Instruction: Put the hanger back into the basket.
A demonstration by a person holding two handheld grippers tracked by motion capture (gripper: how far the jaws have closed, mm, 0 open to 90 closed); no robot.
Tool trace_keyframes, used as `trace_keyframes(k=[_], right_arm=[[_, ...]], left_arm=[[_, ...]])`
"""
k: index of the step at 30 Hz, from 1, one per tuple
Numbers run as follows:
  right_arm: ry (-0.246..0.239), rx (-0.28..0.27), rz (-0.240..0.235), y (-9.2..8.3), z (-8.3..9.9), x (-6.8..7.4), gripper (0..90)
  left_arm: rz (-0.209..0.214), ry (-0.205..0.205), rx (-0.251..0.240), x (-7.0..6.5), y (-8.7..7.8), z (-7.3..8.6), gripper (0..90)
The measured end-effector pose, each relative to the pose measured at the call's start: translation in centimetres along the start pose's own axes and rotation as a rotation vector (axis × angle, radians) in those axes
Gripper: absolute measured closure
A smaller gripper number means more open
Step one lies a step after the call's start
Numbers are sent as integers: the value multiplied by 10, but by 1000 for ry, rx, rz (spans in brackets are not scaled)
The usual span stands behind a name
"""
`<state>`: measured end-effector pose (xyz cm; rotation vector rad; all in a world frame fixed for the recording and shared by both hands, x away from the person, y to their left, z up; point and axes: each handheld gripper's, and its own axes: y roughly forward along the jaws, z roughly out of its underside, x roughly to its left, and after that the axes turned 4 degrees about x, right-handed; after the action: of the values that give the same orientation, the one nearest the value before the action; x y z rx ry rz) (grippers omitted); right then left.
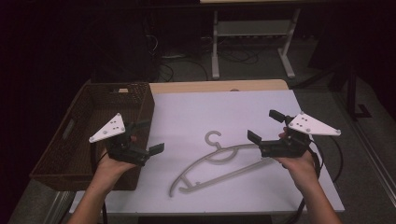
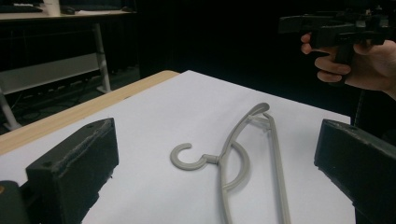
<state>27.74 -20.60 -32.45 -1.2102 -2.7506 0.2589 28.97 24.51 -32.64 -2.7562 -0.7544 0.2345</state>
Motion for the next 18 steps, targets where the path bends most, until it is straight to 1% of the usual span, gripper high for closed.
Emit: trace_keyframes(k=[4,8,11,12,13,14,15,16,17,18], right_arm=[[-2,6,-1,-1,0,0,0],[-6,15,-4,0,1,2,0],[-7,23,-11,1,3,3,0],[-9,36,-20,3,4,4,0],[-9,36,-20,3,4,4,0],[-7,51,-29,6,7,6,0],[-7,51,-29,6,7,6,0],[-2,74,-39,8,10,8,0],[-2,74,-39,8,10,8,0],[-5,96,-45,11,14,10,0]], left_arm=[[6,-1,1,-1,2,-2,0],[8,-8,17,-5,7,-3,0],[11,-7,24,-6,10,-3,0],[15,-11,36,-8,15,-3,0],[15,-11,36,-8,15,-3,0],[21,-13,53,-9,20,-2,0],[21,-13,53,-9,20,-2,0],[29,-11,64,-11,26,0,0],[29,-11,64,-11,26,0,0],[33,-16,67,-12,28,1,0]])
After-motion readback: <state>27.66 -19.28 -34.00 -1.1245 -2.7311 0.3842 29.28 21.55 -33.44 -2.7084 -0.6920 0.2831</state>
